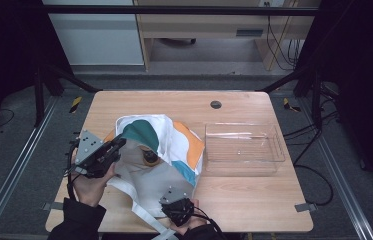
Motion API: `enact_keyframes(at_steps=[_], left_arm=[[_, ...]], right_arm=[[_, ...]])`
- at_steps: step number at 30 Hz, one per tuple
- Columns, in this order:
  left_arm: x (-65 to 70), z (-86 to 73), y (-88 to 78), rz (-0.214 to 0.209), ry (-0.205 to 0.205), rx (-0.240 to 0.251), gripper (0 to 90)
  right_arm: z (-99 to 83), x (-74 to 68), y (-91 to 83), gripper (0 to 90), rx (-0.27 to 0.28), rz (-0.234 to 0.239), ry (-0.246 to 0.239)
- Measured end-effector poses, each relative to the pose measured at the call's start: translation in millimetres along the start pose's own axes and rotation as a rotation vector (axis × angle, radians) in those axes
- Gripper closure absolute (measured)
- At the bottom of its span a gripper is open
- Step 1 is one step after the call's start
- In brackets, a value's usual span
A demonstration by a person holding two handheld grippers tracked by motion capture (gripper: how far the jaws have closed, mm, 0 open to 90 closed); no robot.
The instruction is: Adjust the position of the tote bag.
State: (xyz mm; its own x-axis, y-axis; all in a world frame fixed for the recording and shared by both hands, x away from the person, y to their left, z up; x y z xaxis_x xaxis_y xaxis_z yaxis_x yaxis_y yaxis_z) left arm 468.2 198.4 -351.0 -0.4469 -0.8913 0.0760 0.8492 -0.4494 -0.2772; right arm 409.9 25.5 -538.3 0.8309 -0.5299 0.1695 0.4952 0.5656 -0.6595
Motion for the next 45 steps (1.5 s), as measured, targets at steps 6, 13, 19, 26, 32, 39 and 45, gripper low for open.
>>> enact_keyframes(at_steps=[6,13,19,26,32,39,45], left_arm=[[1.1,7.2,9.0,0.011,-0.005,0.011,87.5],[-1.3,12.8,19.0,0.035,-0.003,0.015,87.5],[-4.9,16.3,31.3,0.060,-0.010,0.010,87.6],[-8.8,16.5,45.9,0.074,-0.007,-0.005,87.6],[-13.4,14.8,57.1,0.085,-0.016,-0.015,87.6],[-17.6,10.8,67.3,0.095,-0.020,-0.026,87.6],[-22.5,4.8,77.9,0.104,-0.031,-0.049,87.6]], right_arm=[[0.0,-0.1,0.1,90.0,0.002,-0.001,0.001],[0.2,0.2,0.4,90.0,0.000,-0.002,0.000],[0.6,0.7,0.5,90.0,-0.005,0.003,0.001],[1.0,1.1,1.4,90.0,-0.002,0.003,0.003],[1.6,1.0,2.4,90.0,0.003,0.004,0.012],[1.7,1.3,2.7,90.0,0.004,0.003,0.009],[2.0,1.4,3.0,90.0,0.003,0.000,0.004]])
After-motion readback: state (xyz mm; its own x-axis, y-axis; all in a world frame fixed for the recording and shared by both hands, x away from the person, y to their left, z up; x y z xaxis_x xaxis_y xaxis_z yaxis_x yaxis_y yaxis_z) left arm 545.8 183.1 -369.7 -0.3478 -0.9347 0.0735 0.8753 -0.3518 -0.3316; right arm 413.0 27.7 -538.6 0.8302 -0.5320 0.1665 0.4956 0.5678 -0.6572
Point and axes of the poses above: each handheld gripper's, and its own axes: y roughly forward along the jaws, z roughly out of its top, x roughly to its right, the point moved 5 cm from there along y, roughly forward along the jaws, and after that the axes turned 9 degrees about -y, right-handed, at the moved point
